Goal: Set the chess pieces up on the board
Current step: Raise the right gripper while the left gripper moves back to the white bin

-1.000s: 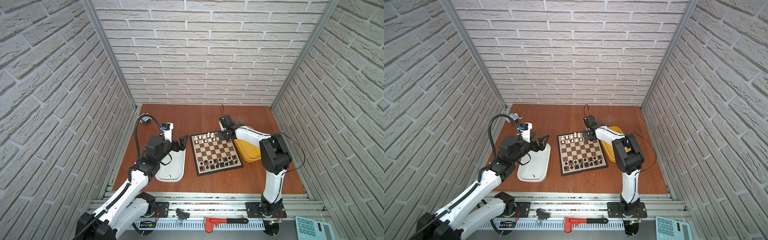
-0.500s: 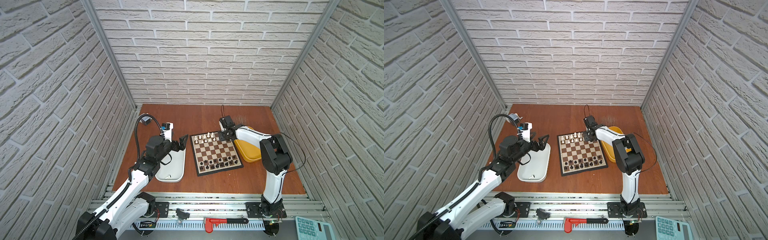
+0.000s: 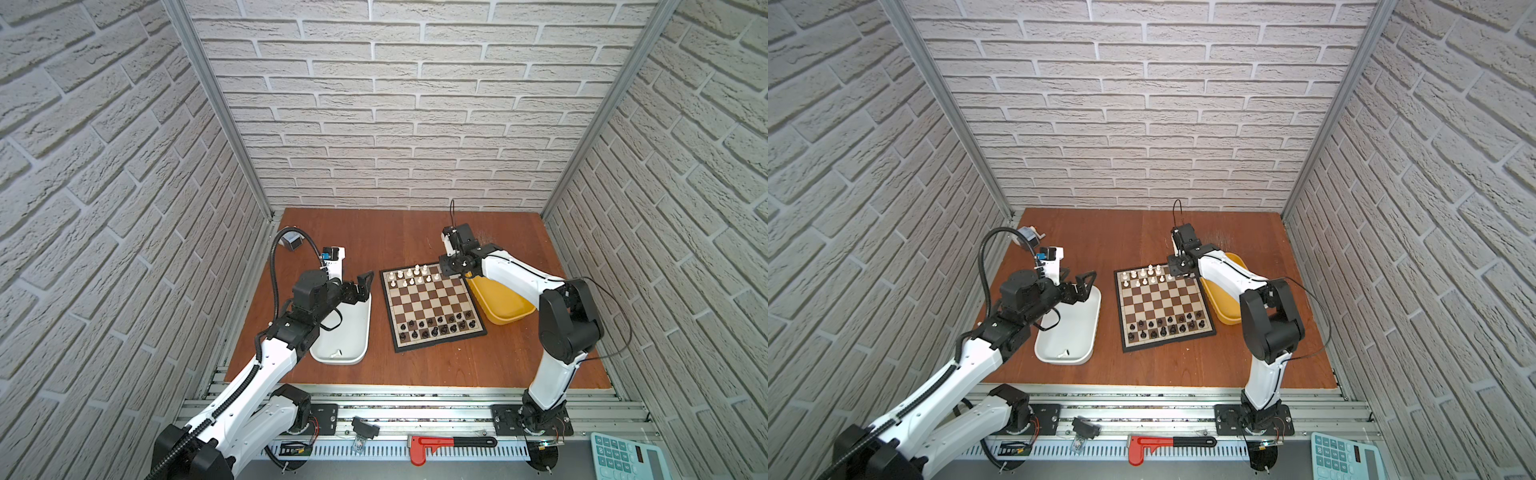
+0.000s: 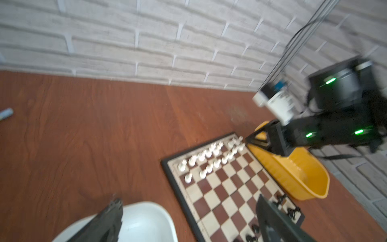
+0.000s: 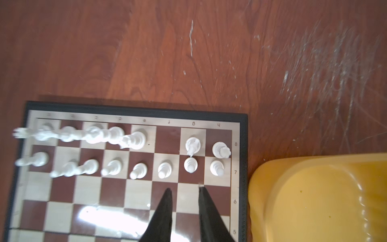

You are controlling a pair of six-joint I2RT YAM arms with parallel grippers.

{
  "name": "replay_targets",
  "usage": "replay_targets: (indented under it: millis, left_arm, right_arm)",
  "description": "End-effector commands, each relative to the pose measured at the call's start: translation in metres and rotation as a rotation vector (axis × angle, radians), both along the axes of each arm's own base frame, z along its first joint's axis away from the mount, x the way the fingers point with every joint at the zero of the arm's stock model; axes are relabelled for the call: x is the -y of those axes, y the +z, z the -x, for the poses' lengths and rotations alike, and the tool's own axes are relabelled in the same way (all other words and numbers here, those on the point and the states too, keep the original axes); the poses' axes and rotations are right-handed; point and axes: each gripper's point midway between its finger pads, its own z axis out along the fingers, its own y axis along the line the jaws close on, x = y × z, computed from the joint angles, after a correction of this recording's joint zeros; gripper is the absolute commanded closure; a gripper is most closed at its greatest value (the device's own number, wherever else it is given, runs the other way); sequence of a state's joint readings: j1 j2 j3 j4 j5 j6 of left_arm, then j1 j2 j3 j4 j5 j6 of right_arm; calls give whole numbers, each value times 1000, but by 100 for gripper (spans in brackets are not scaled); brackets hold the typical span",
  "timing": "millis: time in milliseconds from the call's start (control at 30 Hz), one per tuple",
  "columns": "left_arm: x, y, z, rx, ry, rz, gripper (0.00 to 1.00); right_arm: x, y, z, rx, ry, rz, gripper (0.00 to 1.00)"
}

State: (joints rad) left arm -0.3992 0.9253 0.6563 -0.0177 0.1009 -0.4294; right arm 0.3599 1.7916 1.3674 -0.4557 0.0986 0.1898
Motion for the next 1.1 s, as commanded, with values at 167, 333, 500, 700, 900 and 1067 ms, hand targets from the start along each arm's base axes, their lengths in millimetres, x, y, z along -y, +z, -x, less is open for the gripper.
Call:
replay_targets:
  millis: [167,333,500,700,900,1067]
  left_arm:
    - [-48,-67,55,-575,184,-278,5]
    - [-88,-77,107,-788,411,-283,31]
    - [-79,-102,149,-933,472,-87,53]
    - [-91,-135,169,-1021,598,-77,51]
    - [-80,-164,163,-1036,607,-51,52]
    - [-96,-173,147,-989,712,-144,65]
  right_arm:
    - [-26,93,11,217,94,-208,68]
    - [-43,85,18,183,142,-226,62]
    - [-56,82,20,181,186,-255,63]
    - [-63,84,29,182,218,-286,65]
    - [-58,91,39,201,222,-281,66]
    - [-57,100,39,218,220,-284,66]
